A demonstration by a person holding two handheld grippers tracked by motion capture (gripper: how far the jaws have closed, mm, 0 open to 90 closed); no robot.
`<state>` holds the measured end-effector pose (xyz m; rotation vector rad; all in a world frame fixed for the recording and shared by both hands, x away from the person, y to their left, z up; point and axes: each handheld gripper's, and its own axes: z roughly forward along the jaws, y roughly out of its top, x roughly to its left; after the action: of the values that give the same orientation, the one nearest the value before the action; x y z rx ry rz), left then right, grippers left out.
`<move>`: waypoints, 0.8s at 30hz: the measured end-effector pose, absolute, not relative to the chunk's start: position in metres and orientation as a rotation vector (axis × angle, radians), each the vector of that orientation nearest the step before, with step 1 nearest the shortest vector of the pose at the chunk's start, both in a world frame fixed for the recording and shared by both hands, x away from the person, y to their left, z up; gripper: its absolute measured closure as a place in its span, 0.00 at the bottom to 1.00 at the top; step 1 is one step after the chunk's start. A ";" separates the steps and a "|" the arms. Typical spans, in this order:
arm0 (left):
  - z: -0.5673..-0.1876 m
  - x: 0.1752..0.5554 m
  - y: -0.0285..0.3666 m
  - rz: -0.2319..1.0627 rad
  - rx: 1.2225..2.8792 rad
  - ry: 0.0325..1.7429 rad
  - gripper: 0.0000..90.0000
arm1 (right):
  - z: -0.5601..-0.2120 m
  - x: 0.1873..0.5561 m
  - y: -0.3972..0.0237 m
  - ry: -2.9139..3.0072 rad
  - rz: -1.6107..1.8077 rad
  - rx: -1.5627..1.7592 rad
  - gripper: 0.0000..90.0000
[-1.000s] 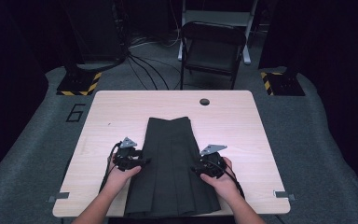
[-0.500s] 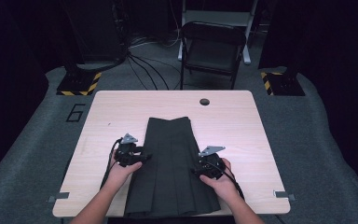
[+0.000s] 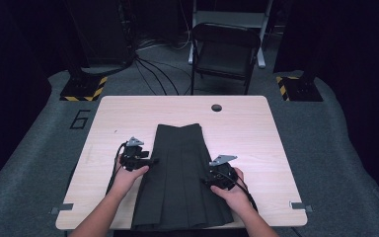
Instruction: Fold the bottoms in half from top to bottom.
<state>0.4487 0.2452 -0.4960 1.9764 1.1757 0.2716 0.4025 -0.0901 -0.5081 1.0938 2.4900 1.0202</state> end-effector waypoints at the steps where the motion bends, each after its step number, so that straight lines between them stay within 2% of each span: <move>1: -0.496 0.450 0.246 0.263 1.974 1.182 0.44 | -0.508 0.403 -0.090 2.492 1.015 1.087 0.47; 13: -0.500 0.468 0.239 0.282 1.928 1.235 0.43 | -0.511 0.402 -0.089 2.482 1.015 1.103 0.47; 24: -0.514 0.483 0.237 0.262 1.940 1.276 0.36 | -0.513 0.402 -0.089 2.478 1.026 1.092 0.47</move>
<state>0.4828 0.2369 -0.5138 1.9404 1.2760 0.2617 0.4016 -0.0893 -0.5128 1.0922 2.4776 1.0258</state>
